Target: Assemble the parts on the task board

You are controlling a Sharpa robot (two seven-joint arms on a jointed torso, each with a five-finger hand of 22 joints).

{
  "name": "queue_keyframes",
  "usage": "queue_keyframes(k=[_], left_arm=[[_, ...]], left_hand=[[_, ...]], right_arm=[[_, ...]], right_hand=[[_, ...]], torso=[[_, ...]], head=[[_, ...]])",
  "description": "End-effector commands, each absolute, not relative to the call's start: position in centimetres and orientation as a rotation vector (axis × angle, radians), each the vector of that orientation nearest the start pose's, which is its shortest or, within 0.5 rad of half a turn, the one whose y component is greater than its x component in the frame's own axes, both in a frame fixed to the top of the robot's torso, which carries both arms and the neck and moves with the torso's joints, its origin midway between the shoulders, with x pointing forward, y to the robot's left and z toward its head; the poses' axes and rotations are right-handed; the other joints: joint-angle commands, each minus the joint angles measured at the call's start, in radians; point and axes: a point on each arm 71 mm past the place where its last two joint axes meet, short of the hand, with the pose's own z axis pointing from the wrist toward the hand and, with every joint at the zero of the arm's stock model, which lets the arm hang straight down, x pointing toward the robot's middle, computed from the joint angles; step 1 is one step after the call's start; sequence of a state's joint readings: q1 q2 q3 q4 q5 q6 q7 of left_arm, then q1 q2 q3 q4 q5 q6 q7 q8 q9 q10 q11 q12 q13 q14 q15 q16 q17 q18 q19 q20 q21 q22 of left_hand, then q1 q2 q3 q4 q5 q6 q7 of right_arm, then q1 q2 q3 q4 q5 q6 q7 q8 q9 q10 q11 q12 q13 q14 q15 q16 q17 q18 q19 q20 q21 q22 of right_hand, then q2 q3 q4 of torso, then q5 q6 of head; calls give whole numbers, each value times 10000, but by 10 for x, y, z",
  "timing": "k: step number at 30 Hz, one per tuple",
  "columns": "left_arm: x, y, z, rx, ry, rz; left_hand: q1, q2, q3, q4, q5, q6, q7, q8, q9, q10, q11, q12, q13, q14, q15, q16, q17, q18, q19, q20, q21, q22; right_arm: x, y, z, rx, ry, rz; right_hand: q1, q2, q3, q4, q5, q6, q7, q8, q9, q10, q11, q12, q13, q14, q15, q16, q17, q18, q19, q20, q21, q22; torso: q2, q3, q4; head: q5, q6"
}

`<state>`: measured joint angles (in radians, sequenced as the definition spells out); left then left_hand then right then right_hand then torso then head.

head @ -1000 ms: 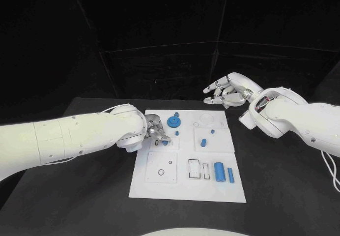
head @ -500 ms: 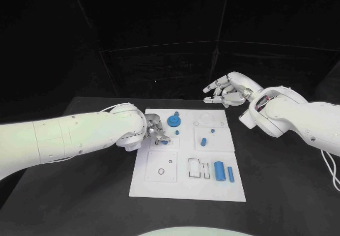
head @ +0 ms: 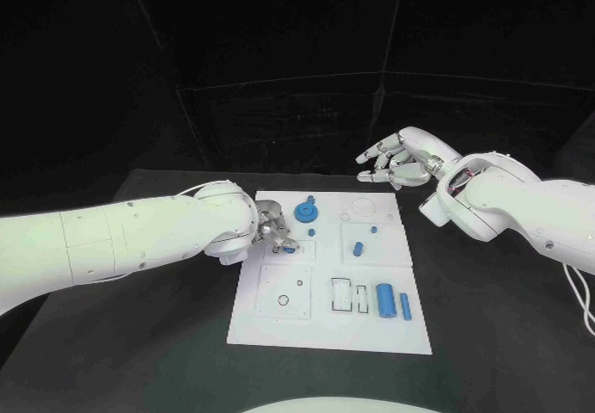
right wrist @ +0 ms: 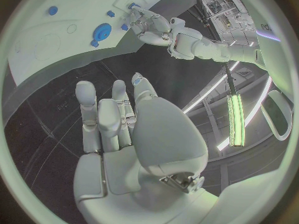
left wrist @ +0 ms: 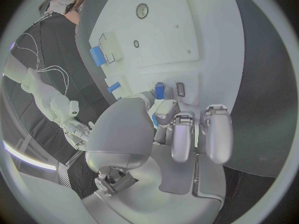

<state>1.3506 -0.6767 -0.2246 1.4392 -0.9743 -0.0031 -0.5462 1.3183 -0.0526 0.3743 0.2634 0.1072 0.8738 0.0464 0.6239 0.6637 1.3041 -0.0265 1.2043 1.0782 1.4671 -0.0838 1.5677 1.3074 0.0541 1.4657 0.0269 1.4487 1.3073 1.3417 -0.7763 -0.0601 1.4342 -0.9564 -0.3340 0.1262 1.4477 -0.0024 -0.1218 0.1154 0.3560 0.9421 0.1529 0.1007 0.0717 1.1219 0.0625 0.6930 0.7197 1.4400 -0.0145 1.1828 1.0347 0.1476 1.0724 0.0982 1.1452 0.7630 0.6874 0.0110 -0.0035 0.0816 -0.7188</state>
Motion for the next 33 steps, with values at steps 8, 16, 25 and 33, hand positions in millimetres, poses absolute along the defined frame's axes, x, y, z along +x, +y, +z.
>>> queue_keyframes(k=[8, 16, 25, 33], left_arm=[[496, 166, -223, -1798, 23311, -3334], [499, 164, -224, -1832, 23456, -3095], [502, 162, -225, -1824, 23537, -2892], [503, 159, -225, -1794, 23546, -2858]], left_hand=[[-742, 189, 1346, -680, -280, 181, 9, 99, 90, 33, 38, -77, -102, 1037, 39, 31, 2634, -112, 317, 23, -32, 742], [-1424, 4, 847, -307, -451, 269, -15, 174, 175, 22, 24, -70, -129, 1037, 26, 31, 2634, -113, 323, 23, -26, 772], [-1659, -19, 445, -190, -454, 324, -36, 208, 224, 26, 5, -54, -123, 1037, 5, 31, 2634, -120, 335, 5, -11, 810], [-1825, -22, 11, -103, -441, 381, -60, 234, 262, 76, -16, 13, -54, 1037, -19, 31, 2634, -130, 358, -19, 19, 867]], right_arm=[[520, -188, -120, 1265, 15644, 10190], [520, -189, -120, 1271, 15647, 10186], [520, -189, -120, 1407, 15685, 10131], [520, -189, -120, 1423, 15720, 10131]], right_hand=[[52, 51, -69, 57, -60, -58, -19, 51, 13, 37, -22, -36, -59, -6, 12, -54, -31, 93, 24, 3, -46, -46], [64, 44, -84, 61, -108, -64, -22, 53, 12, 39, -25, -36, -76, -5, 10, -76, -47, 95, 28, 2, -61, -61], [64, 44, -84, 61, -108, -64, -22, 53, 12, 39, -25, -36, -76, -5, 10, -76, -47, 95, 28, 2, -61, -61], [70, 45, -91, 65, -137, -72, -21, 52, 10, 38, -24, -37, -87, -12, 10, -109, -84, 103, 5, 1, -93, -112]], torso=[[-8, 8, 2], [-13, 13, -6], [0, 3, -12], [4, -2, -11]], head=[[5, -12], [-1, -2], [-40, 10], [-56, -4]])
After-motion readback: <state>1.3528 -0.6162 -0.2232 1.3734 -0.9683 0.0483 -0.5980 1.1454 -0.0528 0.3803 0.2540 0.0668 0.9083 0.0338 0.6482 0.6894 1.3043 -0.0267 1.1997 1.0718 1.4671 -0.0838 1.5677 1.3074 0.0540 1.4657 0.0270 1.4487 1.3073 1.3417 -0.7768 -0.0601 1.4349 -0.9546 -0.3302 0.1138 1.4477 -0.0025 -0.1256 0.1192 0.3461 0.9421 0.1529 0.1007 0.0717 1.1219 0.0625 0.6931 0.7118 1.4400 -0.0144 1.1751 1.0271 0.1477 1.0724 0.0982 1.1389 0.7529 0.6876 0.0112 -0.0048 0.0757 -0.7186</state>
